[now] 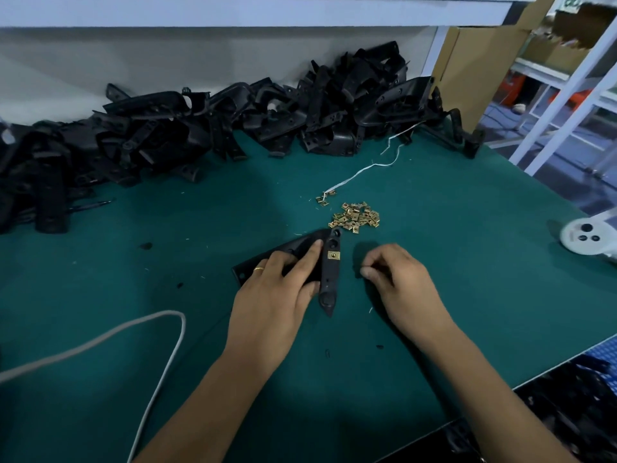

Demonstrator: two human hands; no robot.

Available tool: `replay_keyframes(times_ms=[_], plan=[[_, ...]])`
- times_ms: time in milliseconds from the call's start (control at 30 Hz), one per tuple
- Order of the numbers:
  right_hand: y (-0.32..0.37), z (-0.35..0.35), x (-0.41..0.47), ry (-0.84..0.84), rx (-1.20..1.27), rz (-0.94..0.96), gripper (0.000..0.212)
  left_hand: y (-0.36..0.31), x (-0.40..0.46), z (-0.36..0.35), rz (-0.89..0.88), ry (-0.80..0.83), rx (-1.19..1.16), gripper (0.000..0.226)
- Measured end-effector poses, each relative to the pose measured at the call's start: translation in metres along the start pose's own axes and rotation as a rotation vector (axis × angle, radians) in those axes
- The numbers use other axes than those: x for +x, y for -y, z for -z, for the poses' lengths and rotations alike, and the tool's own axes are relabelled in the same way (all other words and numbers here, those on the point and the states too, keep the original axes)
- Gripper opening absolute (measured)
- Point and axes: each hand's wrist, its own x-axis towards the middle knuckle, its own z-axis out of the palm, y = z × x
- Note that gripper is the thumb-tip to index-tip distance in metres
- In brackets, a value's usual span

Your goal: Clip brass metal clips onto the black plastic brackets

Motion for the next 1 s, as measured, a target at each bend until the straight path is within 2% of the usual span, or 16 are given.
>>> replay_keyframes(times_ms=[133,233,300,433,633,867,1000], plan=[[0.017,-0.004,-0.042,-0.07,0.588,-0.142,0.012,-0.001,-0.001,0.0,-0.039,0.013,0.005,0.057],[0.028,-0.009,-0.061,-0.131,0.85,-0.194,0.004,-0.002,-0.002,0.0,-0.057,0.033,0.011,0.058],[0.03,-0.011,-0.067,-0.142,0.946,-0.252,0.008,-0.002,-0.003,-0.001,-0.083,0.051,0.02,0.057],[0.031,-0.01,-0.066,-0.113,1.052,-0.309,0.017,-0.003,-0.003,-0.003,-0.095,0.072,0.033,0.057],[0.037,-0.014,-0.066,-0.099,1.013,-0.311,0.011,-0.004,-0.004,-0.002,-0.091,0.059,0.022,0.058],[0.04,-0.013,-0.064,0.01,1.009,-0.325,0.018,-0.004,-0.003,-0.004,-0.137,0.039,0.037,0.058],[0.041,-0.007,-0.061,0.049,1.049,-0.362,0.019,-0.003,-0.002,-0.004,-0.124,-0.03,0.015,0.056]])
